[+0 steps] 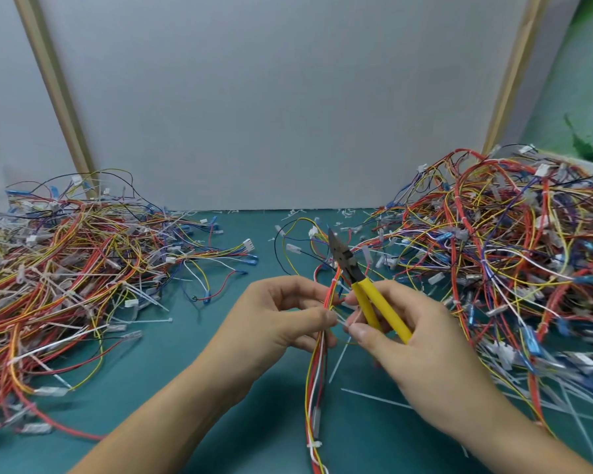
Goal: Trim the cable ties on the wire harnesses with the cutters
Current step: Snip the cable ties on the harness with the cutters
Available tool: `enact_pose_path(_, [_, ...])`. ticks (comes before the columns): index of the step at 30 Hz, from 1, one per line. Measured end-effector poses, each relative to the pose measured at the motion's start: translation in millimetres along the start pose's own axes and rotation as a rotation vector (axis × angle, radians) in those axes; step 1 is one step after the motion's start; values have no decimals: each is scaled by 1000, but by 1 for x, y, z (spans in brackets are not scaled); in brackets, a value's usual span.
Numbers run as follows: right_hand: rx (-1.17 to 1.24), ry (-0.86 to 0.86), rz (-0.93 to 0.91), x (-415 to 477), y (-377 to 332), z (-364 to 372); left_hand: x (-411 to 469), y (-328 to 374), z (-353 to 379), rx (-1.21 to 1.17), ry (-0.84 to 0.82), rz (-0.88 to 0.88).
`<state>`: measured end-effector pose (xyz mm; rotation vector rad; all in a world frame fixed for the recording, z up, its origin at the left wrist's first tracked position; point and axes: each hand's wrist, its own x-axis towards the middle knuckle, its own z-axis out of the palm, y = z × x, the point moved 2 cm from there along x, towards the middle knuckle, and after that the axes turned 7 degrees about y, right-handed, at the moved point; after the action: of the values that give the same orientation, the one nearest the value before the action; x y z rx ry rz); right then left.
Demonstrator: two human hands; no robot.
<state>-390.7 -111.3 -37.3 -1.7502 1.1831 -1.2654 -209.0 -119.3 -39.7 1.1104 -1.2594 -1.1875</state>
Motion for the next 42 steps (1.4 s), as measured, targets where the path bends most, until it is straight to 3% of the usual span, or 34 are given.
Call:
enact_pose_path(7, [-112,-45,12,1,5,2,3,-3,3,87,19,-30])
enact_pose_path(25, [-102,-43,7,0,5,2,0,1,5,108,28,-21])
enact_pose_path(30, [-73,21,5,4,7,-3,-2,7,-3,45,-71,-40])
enact_pose_path(36, [-14,72,-7,7,3,-8,-2,14,-11,-79,-57,-72])
enact_pose_path(42, [-3,89,3,5,1,-7,-4,14,-11,34,-56,-115])
